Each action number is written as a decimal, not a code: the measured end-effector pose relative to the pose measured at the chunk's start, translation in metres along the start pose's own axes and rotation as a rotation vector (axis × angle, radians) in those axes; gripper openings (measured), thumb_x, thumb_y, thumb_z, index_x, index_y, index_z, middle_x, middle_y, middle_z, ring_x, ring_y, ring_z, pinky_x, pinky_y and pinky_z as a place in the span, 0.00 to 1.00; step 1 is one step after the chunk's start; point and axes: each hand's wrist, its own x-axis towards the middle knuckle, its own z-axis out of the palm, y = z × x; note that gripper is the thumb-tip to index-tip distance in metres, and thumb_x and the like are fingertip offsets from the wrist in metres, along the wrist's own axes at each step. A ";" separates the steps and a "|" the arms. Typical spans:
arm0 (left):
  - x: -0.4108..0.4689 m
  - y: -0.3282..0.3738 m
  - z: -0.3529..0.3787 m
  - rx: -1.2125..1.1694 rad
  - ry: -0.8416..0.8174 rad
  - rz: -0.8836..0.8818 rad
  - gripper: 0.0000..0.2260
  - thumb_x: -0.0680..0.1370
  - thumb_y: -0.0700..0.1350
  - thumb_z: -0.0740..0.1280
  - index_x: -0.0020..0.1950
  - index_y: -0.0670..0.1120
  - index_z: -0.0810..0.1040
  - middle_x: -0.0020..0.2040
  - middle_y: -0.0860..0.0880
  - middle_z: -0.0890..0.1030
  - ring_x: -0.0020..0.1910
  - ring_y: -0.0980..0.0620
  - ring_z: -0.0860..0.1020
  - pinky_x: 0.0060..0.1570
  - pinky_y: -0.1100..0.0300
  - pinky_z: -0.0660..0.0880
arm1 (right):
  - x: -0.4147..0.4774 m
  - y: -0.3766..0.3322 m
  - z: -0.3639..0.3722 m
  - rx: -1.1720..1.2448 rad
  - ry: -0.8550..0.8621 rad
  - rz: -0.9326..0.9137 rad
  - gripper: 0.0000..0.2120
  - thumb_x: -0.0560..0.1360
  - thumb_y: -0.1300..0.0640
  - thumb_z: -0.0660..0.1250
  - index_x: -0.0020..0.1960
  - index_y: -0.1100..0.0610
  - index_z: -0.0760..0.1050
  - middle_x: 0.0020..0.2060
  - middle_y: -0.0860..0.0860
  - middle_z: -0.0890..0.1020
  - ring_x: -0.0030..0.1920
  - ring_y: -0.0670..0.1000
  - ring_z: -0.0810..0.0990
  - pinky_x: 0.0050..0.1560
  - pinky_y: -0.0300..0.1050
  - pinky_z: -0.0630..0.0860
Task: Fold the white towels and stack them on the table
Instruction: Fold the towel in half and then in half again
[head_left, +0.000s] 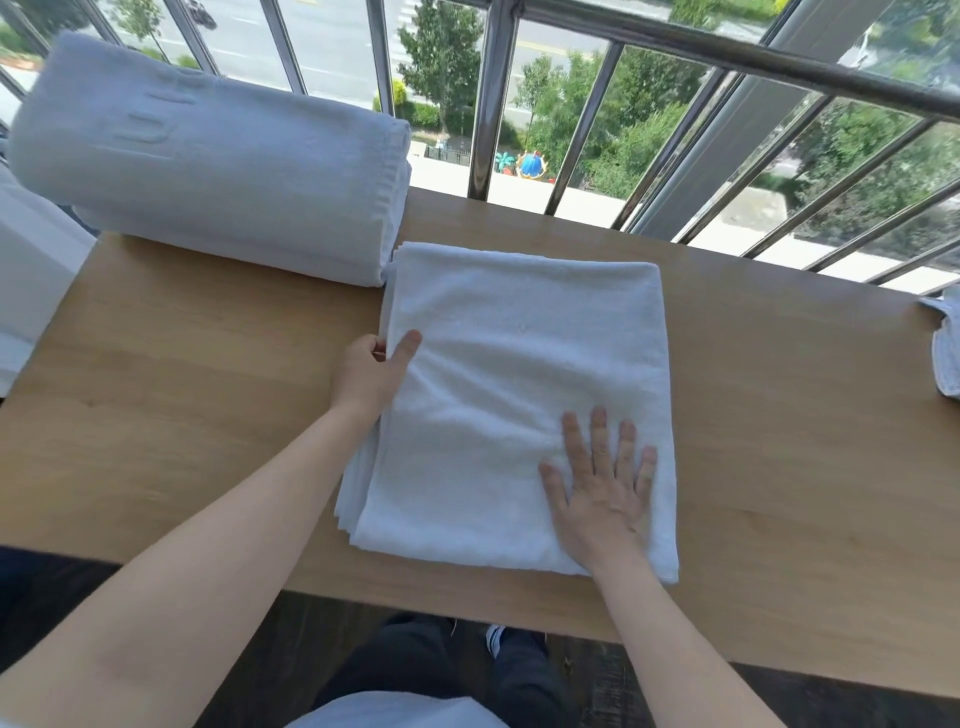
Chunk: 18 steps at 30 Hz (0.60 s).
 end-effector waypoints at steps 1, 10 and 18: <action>-0.006 -0.008 -0.001 0.037 -0.066 0.021 0.20 0.75 0.66 0.68 0.44 0.48 0.77 0.36 0.54 0.77 0.34 0.53 0.76 0.35 0.58 0.71 | -0.001 0.000 0.001 0.001 0.005 0.006 0.31 0.78 0.32 0.30 0.76 0.42 0.24 0.77 0.47 0.27 0.76 0.54 0.24 0.76 0.62 0.33; -0.030 -0.019 -0.007 -0.085 0.060 0.043 0.17 0.74 0.62 0.73 0.35 0.51 0.76 0.26 0.61 0.76 0.26 0.61 0.73 0.26 0.69 0.66 | -0.003 -0.012 0.005 0.010 0.025 0.011 0.32 0.78 0.31 0.31 0.77 0.42 0.25 0.78 0.47 0.28 0.76 0.55 0.25 0.76 0.63 0.34; -0.077 -0.044 -0.015 -0.122 -0.058 -0.028 0.23 0.70 0.60 0.78 0.44 0.40 0.82 0.41 0.45 0.85 0.38 0.47 0.84 0.36 0.47 0.79 | -0.004 -0.014 0.011 0.018 0.051 0.008 0.32 0.79 0.32 0.32 0.78 0.42 0.27 0.78 0.47 0.29 0.77 0.56 0.27 0.76 0.63 0.33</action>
